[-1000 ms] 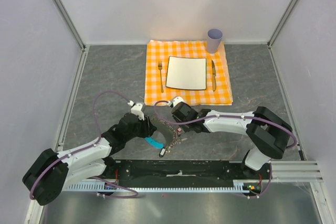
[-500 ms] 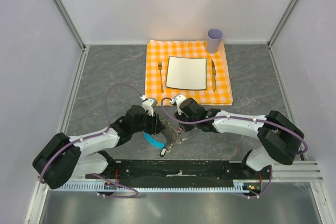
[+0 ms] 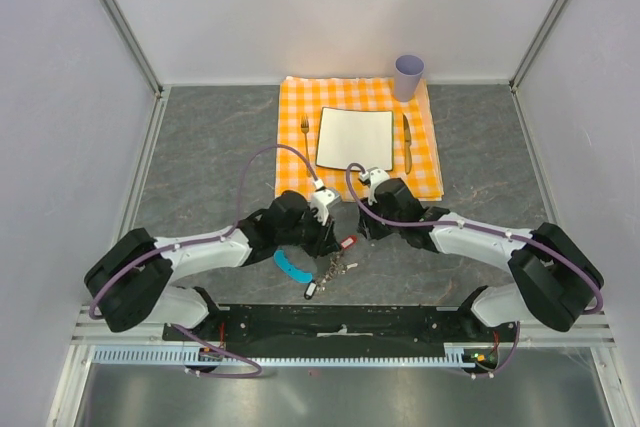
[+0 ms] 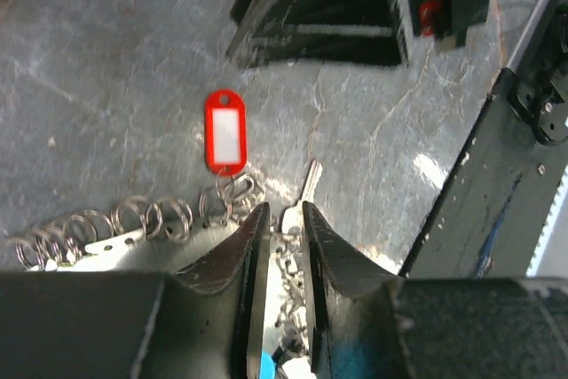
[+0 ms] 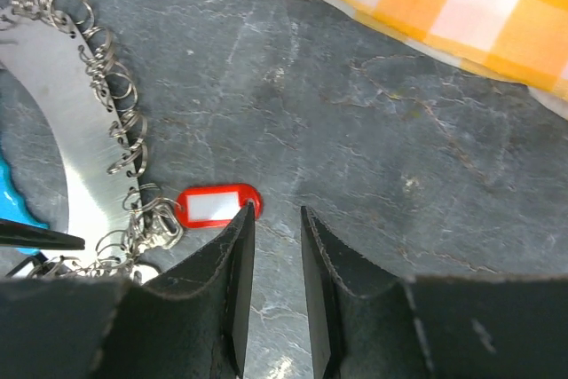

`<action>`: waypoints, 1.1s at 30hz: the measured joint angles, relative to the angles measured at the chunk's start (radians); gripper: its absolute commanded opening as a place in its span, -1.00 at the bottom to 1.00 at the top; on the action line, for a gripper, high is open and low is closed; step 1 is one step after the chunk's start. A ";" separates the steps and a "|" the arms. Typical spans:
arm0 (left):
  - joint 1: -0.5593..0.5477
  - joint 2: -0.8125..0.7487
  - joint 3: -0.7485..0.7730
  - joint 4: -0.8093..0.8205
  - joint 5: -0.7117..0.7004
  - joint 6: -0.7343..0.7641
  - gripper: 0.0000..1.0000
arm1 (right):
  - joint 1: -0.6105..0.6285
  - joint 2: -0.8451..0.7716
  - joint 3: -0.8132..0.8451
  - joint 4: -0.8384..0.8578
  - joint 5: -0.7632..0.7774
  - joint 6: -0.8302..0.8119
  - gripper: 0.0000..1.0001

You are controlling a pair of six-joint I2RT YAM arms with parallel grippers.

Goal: Put the keys on the keyring

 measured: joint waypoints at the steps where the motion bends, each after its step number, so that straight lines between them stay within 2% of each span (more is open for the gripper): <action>1: -0.016 0.011 0.021 -0.013 -0.014 0.011 -0.46 | 0.000 0.000 -0.003 0.009 -0.007 0.001 -0.29; 14: -0.096 0.189 0.206 -0.187 -0.242 0.089 -0.46 | 0.000 0.000 -0.026 0.053 -0.043 0.006 -0.27; 22: -0.114 0.215 0.233 -0.254 -0.280 0.106 -0.44 | -0.006 0.000 -0.033 0.058 -0.049 0.003 -0.26; 33: -0.127 0.236 0.248 -0.266 -0.319 0.109 -0.43 | -0.011 0.000 -0.043 0.053 -0.058 0.003 -0.26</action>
